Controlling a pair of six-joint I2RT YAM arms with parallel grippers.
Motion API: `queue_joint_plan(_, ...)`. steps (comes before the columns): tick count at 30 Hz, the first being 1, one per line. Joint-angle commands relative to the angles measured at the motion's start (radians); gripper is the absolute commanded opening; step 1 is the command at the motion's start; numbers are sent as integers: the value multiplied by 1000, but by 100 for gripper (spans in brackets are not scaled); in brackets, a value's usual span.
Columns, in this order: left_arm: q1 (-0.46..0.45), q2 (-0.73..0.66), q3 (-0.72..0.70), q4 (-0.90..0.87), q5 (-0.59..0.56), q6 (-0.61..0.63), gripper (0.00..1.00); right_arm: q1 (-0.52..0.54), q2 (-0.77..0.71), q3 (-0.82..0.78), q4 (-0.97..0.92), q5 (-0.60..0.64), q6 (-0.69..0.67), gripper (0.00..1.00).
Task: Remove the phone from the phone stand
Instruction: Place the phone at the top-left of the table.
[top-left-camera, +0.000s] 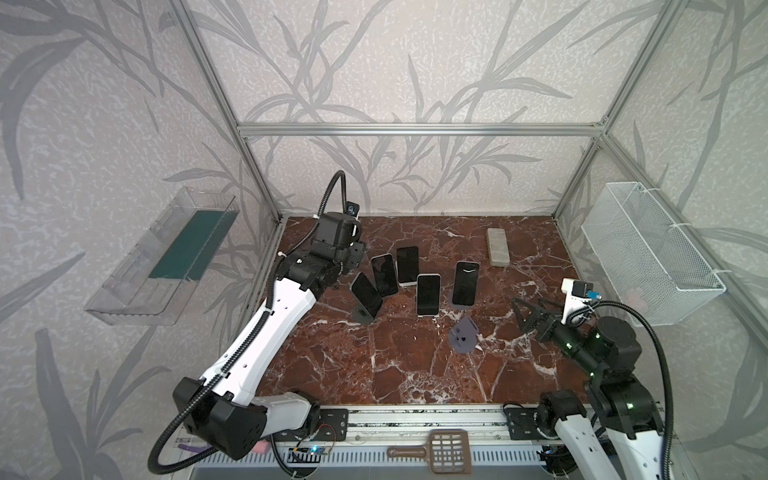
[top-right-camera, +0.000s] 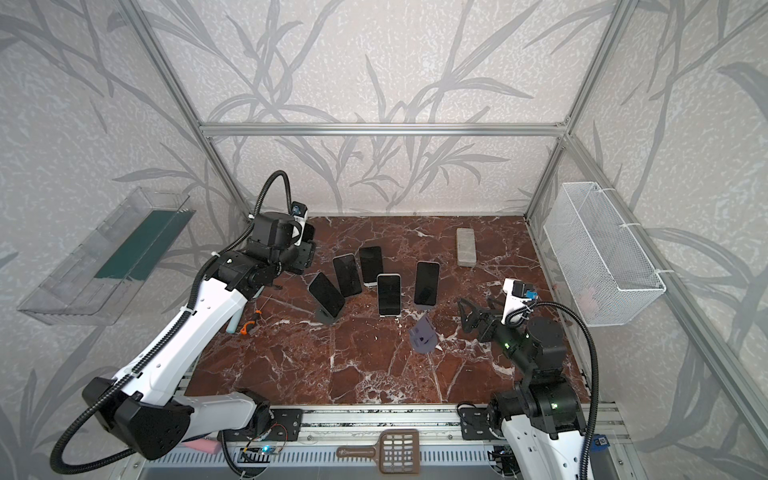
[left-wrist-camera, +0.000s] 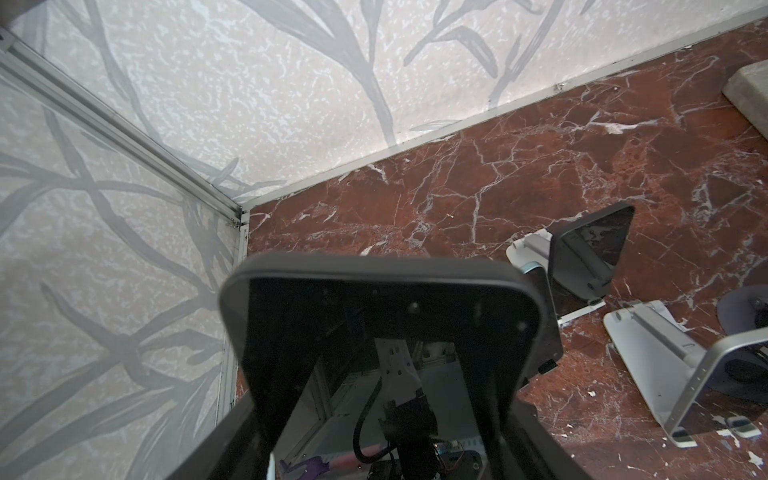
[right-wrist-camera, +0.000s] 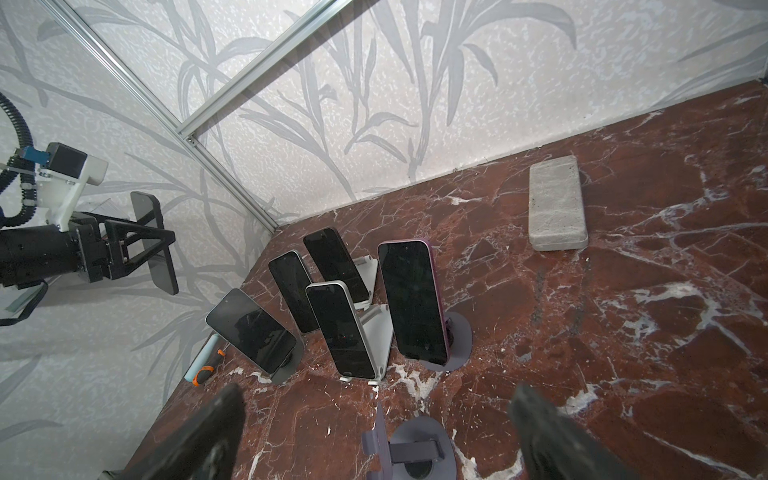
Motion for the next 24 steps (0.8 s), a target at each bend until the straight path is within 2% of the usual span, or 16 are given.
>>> queue_joint_plan(1, 48, 34, 41, 30, 50, 29, 60, 2, 4, -13, 46, -24, 8, 99)
queue_joint_plan(14, 208, 177, 89, 106, 114, 106, 60, 1, 15, -33, 85, -41, 14, 99)
queue_joint_plan(17, 241, 209, 70, 132, 121, 61, 60, 2, 17, -44, 99, -41, 18, 99)
queue_joint_plan(24, 277, 285, 14, 177, 156, 46, 60, 2, 35, -43, 110, -44, 8, 98)
